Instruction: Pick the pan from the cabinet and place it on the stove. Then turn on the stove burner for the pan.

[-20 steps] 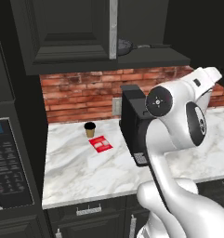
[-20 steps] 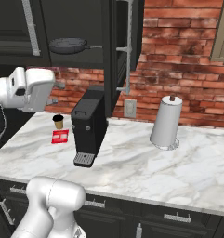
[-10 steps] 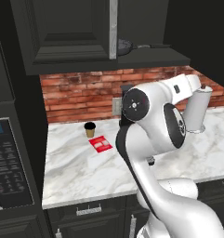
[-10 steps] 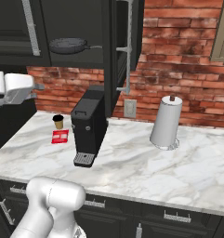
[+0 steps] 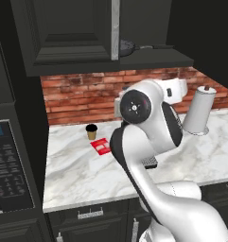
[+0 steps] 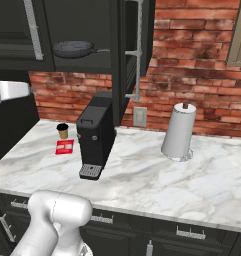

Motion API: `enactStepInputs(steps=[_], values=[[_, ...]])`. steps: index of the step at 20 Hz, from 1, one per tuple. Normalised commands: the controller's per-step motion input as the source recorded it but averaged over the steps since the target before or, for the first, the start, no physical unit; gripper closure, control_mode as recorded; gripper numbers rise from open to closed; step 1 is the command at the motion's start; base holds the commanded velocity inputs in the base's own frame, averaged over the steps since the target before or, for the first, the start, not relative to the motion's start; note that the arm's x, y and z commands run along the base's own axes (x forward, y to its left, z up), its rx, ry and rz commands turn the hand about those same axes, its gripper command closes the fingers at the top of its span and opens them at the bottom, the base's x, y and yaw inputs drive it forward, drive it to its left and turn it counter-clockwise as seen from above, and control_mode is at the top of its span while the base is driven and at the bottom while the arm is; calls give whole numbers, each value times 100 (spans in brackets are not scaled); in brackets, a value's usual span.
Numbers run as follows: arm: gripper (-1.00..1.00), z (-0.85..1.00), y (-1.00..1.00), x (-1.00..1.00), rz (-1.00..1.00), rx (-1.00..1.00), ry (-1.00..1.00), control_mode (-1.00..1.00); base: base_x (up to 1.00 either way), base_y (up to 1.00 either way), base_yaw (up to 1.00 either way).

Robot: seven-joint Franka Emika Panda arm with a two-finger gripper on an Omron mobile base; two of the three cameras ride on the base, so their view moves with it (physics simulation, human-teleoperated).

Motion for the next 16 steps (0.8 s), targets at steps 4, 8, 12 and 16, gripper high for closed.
enactStepInputs(steps=[4,8,12,16], values=[[-100,18,34,26,14,14,-22,-100,0,0,0],[-100,35,24,18,9,6,-22,-100,0,0,0],[-100,44,17,17,4,0,-20,-100,0,0,0],[-100,26,15,34,5,2,-15,-100,0,0,0]])
